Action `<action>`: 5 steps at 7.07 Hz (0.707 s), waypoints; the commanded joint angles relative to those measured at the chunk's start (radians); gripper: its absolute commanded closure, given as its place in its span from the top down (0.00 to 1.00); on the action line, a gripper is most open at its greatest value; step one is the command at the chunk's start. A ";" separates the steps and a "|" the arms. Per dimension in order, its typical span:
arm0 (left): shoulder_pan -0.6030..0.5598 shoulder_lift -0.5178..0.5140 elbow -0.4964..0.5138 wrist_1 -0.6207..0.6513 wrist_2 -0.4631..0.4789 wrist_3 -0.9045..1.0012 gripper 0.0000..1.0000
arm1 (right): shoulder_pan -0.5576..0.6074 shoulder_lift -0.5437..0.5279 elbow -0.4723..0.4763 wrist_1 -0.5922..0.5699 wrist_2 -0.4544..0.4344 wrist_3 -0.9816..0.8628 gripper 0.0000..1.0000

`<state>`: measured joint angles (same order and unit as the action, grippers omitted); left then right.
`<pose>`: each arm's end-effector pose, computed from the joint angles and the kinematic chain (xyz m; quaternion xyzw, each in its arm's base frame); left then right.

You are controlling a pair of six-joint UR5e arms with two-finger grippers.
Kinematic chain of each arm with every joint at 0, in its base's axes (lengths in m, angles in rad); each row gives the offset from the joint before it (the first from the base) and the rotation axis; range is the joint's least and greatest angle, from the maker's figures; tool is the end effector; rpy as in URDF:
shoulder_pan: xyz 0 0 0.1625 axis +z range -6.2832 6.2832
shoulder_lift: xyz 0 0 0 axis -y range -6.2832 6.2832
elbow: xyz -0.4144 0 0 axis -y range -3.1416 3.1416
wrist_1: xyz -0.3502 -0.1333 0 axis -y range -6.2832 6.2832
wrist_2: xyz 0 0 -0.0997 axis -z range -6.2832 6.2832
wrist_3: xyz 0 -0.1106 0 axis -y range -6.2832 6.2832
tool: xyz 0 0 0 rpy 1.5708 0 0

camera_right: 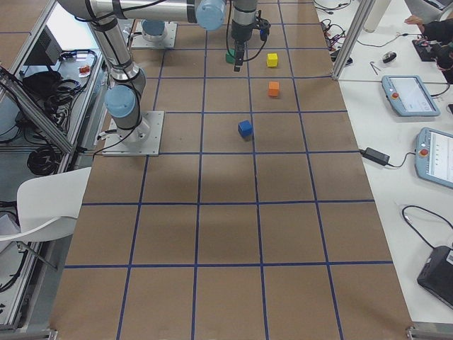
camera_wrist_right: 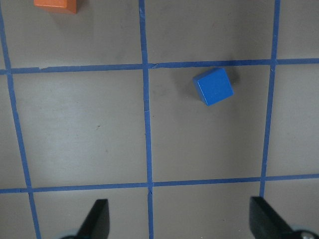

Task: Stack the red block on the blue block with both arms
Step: 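Close the left gripper on the red cube, then carry the red cube toward the table center and release it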

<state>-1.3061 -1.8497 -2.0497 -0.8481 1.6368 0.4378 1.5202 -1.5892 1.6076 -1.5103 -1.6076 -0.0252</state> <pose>-0.0002 -0.4810 0.2064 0.0870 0.9955 0.0278 0.0249 0.1072 -0.4392 0.4523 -0.0120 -0.9990 -0.0401 0.0169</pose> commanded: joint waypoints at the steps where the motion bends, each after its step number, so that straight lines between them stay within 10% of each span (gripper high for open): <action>1: -0.101 0.030 0.116 -0.154 -0.066 -0.149 0.22 | 0.000 0.000 0.000 -0.002 0.002 -0.001 1.00; 5: -0.465 -0.070 0.373 -0.301 -0.136 -0.667 0.23 | -0.002 0.000 0.000 -0.001 0.000 0.001 1.00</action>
<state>-1.6759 -1.8806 -1.7055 -1.1619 1.5318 -0.0957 1.5188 -1.5892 1.6076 -1.5122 -1.6076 -0.0251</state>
